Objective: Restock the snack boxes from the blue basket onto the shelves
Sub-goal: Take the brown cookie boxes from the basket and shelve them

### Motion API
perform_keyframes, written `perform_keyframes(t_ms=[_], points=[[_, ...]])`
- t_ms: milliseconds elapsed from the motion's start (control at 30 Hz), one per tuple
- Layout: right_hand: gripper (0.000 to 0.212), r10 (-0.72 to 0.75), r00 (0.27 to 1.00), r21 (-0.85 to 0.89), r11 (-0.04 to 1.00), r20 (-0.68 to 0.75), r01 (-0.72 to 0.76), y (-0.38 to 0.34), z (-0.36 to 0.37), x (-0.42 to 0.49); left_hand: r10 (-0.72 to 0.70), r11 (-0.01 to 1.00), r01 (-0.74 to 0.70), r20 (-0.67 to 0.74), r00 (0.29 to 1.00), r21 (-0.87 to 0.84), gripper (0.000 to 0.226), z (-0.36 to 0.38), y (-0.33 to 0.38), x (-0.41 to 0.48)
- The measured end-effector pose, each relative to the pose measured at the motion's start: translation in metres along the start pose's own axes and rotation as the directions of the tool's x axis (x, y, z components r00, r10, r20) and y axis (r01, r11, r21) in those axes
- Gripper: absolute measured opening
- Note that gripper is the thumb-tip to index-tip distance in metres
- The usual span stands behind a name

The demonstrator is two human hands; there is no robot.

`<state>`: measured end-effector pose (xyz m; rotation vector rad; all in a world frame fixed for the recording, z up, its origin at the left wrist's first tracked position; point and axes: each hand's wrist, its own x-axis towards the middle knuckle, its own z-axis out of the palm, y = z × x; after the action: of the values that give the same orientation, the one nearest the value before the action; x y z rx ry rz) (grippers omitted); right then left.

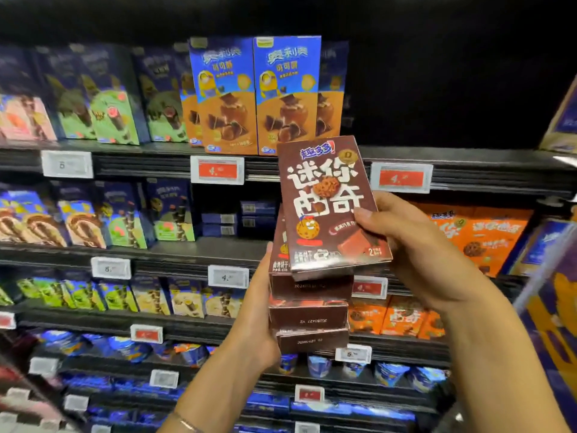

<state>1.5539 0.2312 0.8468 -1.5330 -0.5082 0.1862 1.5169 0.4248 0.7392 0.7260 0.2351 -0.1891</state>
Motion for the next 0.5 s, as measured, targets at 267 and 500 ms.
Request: perform_keyframes(t_ms=[267,500], points=[[0.054,-0.131,0.967,-0.045,0.991,-0.220,0.124,-0.016,-0.007,0.004,-0.118,0.992,0.114,0.075,0.990,0.051,0.059,-0.024,0.026,0.020],[0.045,-0.274,0.891,-0.189,0.958,-0.363,0.218,-0.055,-0.033,0.025,-0.104,0.988,0.092,0.096,0.990,0.121,0.063,-0.025,0.025,0.025]])
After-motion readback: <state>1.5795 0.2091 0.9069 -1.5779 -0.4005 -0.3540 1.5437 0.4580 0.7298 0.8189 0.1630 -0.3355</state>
